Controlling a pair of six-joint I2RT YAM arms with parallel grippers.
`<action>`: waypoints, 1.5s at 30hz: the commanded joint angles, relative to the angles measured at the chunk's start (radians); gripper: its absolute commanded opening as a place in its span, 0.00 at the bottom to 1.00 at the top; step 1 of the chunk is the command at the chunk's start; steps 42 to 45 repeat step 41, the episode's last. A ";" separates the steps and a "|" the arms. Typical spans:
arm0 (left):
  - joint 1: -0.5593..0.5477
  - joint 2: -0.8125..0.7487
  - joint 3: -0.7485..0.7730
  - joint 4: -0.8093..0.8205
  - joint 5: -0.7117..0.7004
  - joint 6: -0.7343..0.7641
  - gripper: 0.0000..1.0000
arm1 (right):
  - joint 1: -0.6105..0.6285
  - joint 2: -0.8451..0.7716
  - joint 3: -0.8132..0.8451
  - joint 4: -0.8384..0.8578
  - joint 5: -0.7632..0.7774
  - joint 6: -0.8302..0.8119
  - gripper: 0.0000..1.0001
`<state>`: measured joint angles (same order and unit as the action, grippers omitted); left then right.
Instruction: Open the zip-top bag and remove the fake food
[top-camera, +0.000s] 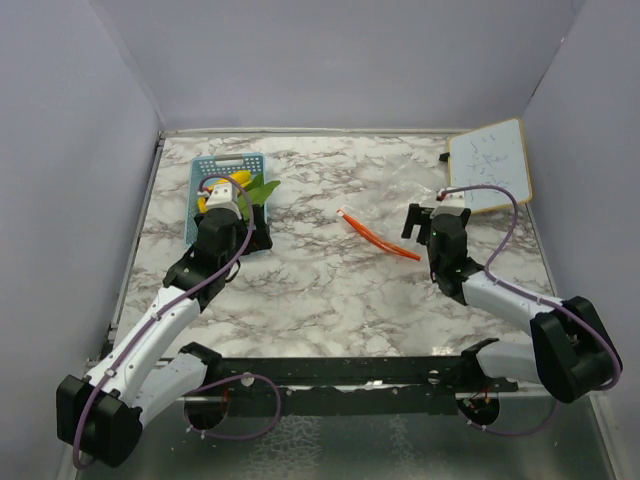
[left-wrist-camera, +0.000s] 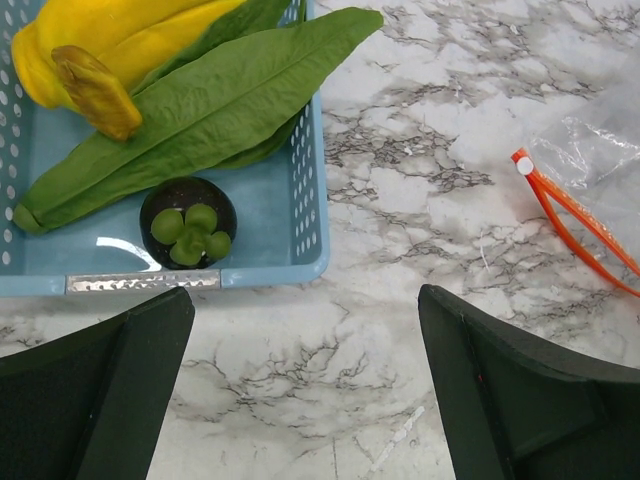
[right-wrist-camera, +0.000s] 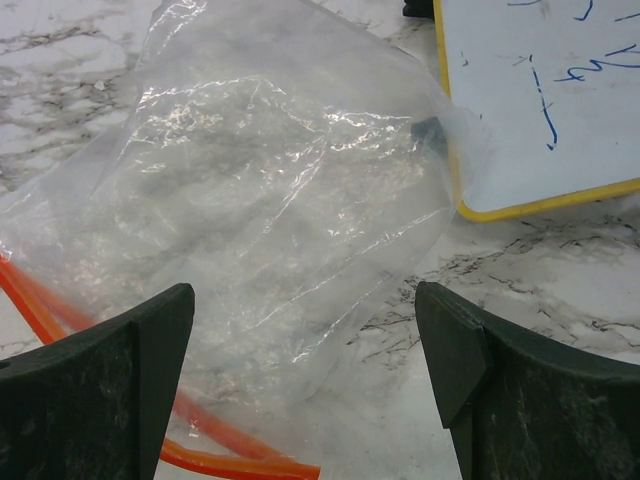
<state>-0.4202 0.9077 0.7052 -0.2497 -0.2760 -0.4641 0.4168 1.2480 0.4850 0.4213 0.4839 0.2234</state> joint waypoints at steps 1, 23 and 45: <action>0.004 -0.010 0.018 0.015 0.030 -0.013 0.98 | -0.004 0.007 -0.006 0.029 0.034 0.008 0.93; 0.004 0.082 0.050 0.054 -0.027 -0.037 0.84 | -0.004 0.001 0.057 -0.121 0.076 0.115 0.93; 0.004 0.123 0.080 0.076 -0.011 -0.025 0.84 | -0.004 -0.017 0.064 -0.082 -0.045 0.121 0.95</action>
